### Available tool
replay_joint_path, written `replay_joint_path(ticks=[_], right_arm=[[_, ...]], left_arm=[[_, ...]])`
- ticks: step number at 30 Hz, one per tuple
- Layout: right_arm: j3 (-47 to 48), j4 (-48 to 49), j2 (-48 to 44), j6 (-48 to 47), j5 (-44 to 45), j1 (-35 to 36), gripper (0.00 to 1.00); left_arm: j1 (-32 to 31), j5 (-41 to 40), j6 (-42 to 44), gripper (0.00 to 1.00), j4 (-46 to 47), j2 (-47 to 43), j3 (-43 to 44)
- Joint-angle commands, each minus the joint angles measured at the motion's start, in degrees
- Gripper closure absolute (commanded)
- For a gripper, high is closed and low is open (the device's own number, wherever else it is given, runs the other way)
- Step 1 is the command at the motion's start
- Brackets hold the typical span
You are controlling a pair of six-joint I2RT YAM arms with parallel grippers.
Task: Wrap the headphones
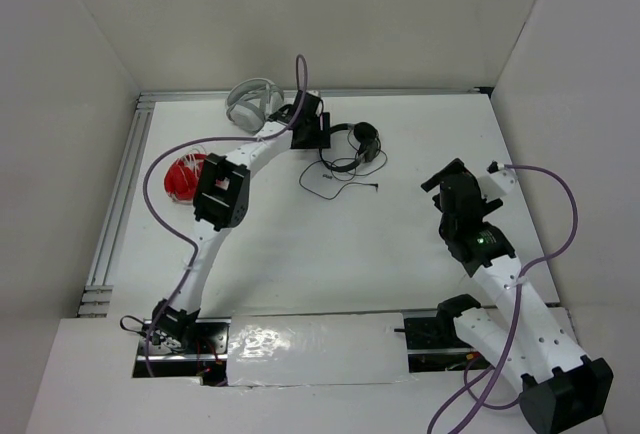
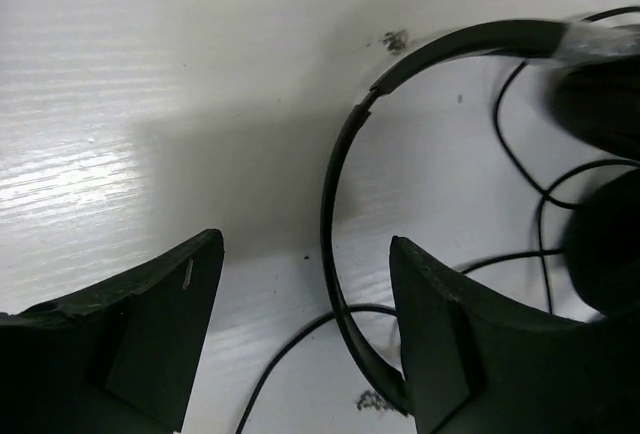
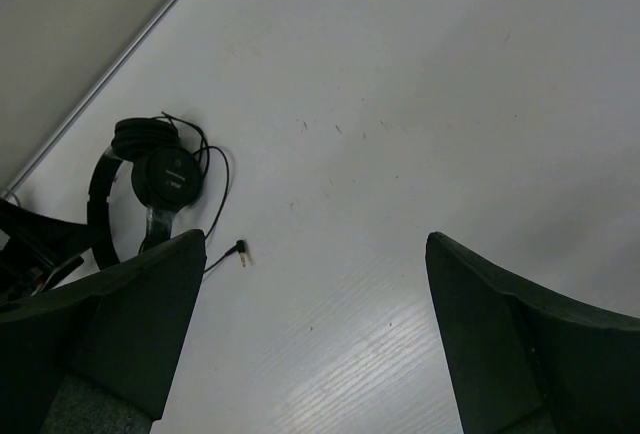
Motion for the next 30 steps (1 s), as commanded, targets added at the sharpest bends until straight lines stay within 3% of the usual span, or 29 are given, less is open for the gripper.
replay_joint_path(ticks=[1,6,9,10,11,13,20,22,25,30], right_arm=[[1.6,-0.3,0.2,0.6,2.1,0.1,0.04],[1.6,-0.3,0.0,0.5,2.6,0.0,0.03],[1.5,-0.4,0.0,0.6,2.7,0.0,0.03],[1.6,-0.7,0.0,0.6,2.8,0.1,0.03],[1.7,-0.8,0.0,0.8,2.7,0.1,0.03],[1.4,-0.8,-0.5,0.9,2.9,0.0,0.03],[0.2,0.0,-2.3,0.8,2.8,0.0,0.03],[0.0,0.0,-3.1,0.8,2.7,0.1,0.03],[-0.7,0.7,-4.2,0.8,2.6,0.1,0.04],[-1.5,3.2,-5.1,-1.7,-0.3,0.1,0.06]], left_arm=[[-0.9,-1.5,-0.4,0.21,0.6,2.2,3.0],[-2.8,-5.1,1.8,0.28,1.9,5.2,4.7],[-3.4,-6.4,2.1,0.42,1.6,6.8,5.8],[-3.3,-6.8,1.7,0.55,1.3,6.9,6.0],[-3.3,-7.0,1.9,0.61,1.3,6.7,5.8],[-3.6,-9.5,2.9,0.69,2.7,5.7,4.1],[-6.5,-18.9,11.1,0.80,4.9,7.2,5.1],[-7.2,-20.3,13.4,1.00,5.4,7.9,5.4],[-7.1,-18.6,12.5,1.00,4.2,6.9,4.9],[-6.6,-17.7,10.3,1.00,7.0,-3.1,-1.7]])
